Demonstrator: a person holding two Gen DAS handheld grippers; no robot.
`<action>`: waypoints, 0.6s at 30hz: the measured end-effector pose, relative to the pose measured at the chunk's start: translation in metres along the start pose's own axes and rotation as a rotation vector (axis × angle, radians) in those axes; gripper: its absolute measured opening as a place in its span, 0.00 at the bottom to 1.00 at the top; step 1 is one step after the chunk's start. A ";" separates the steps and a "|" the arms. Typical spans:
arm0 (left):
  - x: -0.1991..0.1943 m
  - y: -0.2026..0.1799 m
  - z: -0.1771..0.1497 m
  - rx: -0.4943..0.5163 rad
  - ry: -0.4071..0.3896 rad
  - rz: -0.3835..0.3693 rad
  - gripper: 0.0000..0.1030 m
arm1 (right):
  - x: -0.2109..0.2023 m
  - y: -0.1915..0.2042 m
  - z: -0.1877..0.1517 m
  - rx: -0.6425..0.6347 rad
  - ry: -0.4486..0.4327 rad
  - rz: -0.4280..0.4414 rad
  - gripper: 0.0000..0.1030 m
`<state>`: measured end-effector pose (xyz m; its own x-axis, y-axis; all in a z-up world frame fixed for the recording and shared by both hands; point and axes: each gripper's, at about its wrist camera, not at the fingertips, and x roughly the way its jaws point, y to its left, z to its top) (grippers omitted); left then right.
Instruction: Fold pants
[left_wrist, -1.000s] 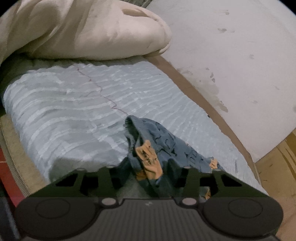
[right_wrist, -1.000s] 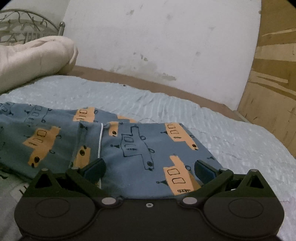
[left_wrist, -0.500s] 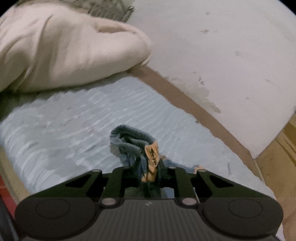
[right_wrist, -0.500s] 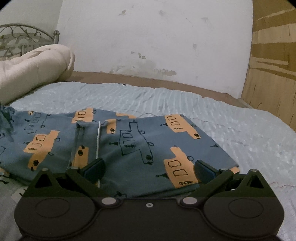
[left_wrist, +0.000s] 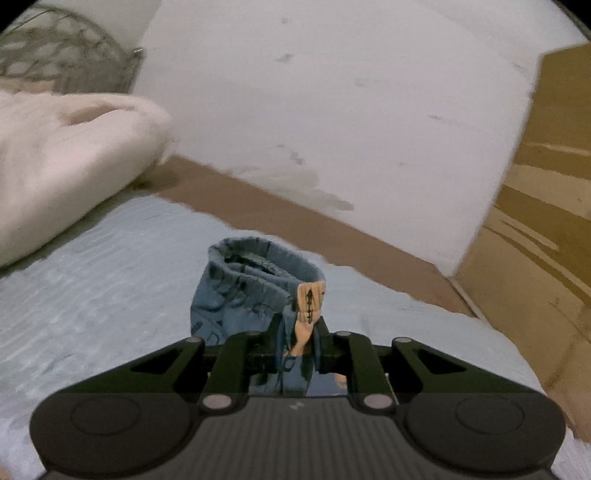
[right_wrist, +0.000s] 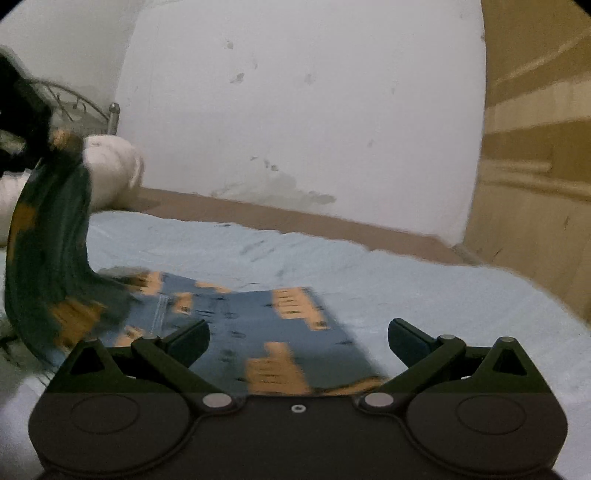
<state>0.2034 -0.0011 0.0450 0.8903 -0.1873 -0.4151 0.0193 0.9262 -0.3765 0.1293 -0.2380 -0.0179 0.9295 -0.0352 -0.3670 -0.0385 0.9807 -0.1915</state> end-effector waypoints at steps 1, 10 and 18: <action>0.004 -0.010 0.000 0.019 0.007 -0.014 0.16 | -0.003 -0.006 -0.003 -0.022 -0.007 -0.026 0.99; 0.041 -0.110 -0.025 0.218 0.098 -0.142 0.15 | -0.001 -0.064 -0.033 -0.001 0.053 -0.186 0.99; 0.093 -0.150 -0.064 0.255 0.215 -0.155 0.15 | 0.004 -0.089 -0.044 0.045 0.101 -0.191 0.99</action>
<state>0.2537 -0.1784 0.0096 0.7522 -0.3710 -0.5446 0.2833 0.9283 -0.2409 0.1198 -0.3335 -0.0423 0.8769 -0.2384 -0.4175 0.1537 0.9618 -0.2264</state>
